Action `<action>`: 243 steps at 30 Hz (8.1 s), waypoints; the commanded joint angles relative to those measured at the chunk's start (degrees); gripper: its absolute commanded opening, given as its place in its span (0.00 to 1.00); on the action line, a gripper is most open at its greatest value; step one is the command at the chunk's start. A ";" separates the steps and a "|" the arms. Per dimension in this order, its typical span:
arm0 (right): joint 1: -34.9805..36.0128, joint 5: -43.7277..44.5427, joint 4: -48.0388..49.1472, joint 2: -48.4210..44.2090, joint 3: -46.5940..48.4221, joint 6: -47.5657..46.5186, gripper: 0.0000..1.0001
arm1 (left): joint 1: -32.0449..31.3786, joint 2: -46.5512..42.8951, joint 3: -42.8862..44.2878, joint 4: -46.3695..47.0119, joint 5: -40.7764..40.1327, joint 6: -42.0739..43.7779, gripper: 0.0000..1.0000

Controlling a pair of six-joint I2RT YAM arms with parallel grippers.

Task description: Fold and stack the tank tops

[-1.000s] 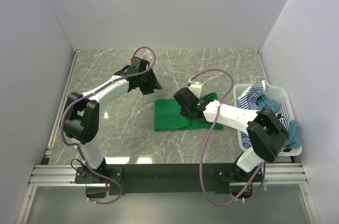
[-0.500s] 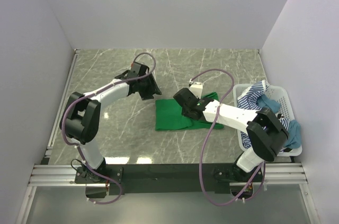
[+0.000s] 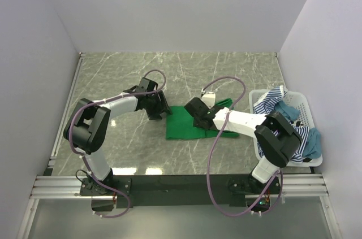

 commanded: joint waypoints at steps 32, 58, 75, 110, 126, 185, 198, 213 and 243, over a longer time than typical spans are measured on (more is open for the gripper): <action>0.32 -14.48 9.84 -3.49 -8.72 1.63 0.38 | 0.25 9.88 8.61 0.25 -3.01 3.84 0.31; 20.18 4.07 0.79 15.22 20.73 -1.71 0.48 | 0.25 8.65 9.49 0.69 -2.05 5.77 0.28; 22.64 5.92 -8.35 21.20 21.87 1.81 0.42 | 0.25 10.24 10.98 0.60 -2.22 5.07 0.18; 14.65 -27.65 20.11 -0.85 13.98 0.13 0.00 | 6.58 -8.76 14.05 -7.92 -11.81 5.34 0.01; 10.87 -21.07 23.38 -20.61 -8.61 8.05 0.00 | -7.57 3.29 29.87 -7.57 -10.31 1.82 0.01; 7.53 -19.30 21.87 -26.61 -29.71 17.36 0.29 | -12.41 -2.78 -5.62 9.56 -2.05 -5.29 0.01; 7.70 -22.56 19.61 -33.01 -29.91 17.11 0.31 | -12.67 -5.58 -4.68 4.92 -5.65 -1.97 0.16; 2.08 -21.33 16.69 -28.64 -28.38 13.58 0.13 | -16.27 -6.11 -3.86 7.19 4.10 -1.51 0.06; 2.34 -22.30 8.43 -41.56 -27.00 9.47 0.31 | -8.19 -12.45 -1.41 -3.09 -1.26 5.24 0.66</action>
